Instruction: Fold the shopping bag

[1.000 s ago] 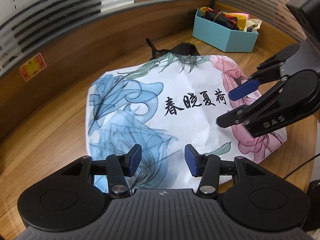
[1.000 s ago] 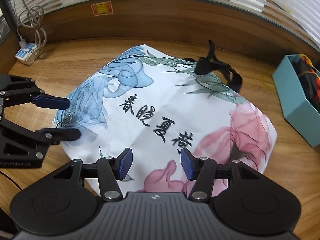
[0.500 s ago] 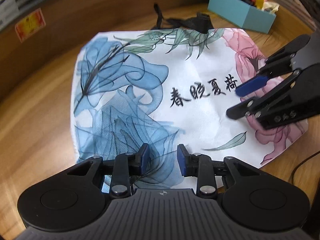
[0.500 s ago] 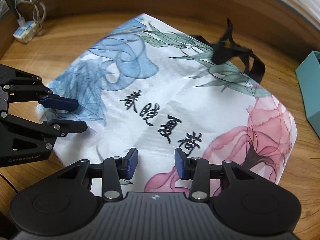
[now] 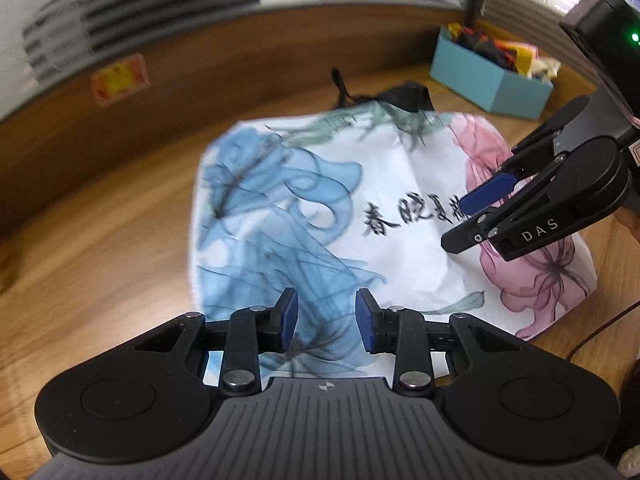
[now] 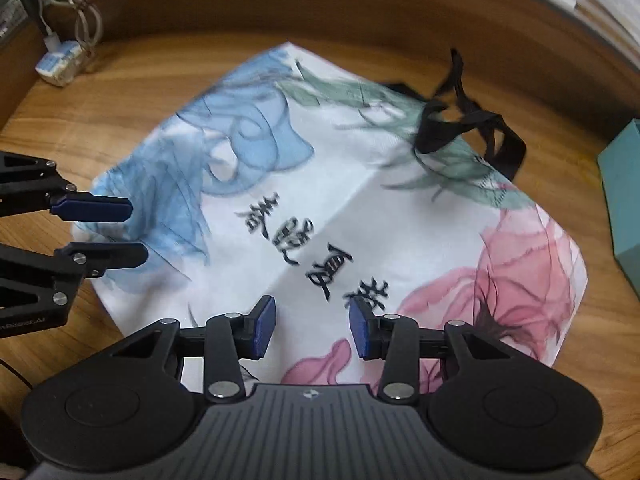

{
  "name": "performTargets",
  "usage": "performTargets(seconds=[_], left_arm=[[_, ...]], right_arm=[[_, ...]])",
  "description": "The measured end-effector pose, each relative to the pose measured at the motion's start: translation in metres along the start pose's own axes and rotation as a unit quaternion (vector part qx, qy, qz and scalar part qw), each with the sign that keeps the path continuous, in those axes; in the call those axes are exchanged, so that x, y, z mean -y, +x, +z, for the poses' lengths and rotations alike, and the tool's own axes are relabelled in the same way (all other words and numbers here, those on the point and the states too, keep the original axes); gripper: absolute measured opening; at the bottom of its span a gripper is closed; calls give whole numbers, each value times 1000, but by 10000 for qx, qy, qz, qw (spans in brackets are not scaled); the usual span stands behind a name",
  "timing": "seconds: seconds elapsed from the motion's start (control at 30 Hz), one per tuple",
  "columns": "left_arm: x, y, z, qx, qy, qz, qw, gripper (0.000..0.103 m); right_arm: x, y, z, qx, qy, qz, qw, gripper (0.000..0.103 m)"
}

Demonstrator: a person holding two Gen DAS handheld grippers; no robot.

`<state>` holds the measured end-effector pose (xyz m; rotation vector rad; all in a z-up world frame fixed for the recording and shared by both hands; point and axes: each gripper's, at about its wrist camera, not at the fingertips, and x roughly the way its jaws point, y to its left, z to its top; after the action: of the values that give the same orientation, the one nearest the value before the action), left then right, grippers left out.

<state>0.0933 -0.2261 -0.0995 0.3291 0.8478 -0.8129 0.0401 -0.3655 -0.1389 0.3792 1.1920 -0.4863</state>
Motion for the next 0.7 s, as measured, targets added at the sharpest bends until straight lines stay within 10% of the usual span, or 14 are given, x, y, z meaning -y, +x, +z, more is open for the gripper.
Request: performTargets(seconds=[0.7], left_arm=[[-4,24,-15,-474,20,-209,9987,35]], right_arm=[[-63,35,103,382,-916,328,9945,47]])
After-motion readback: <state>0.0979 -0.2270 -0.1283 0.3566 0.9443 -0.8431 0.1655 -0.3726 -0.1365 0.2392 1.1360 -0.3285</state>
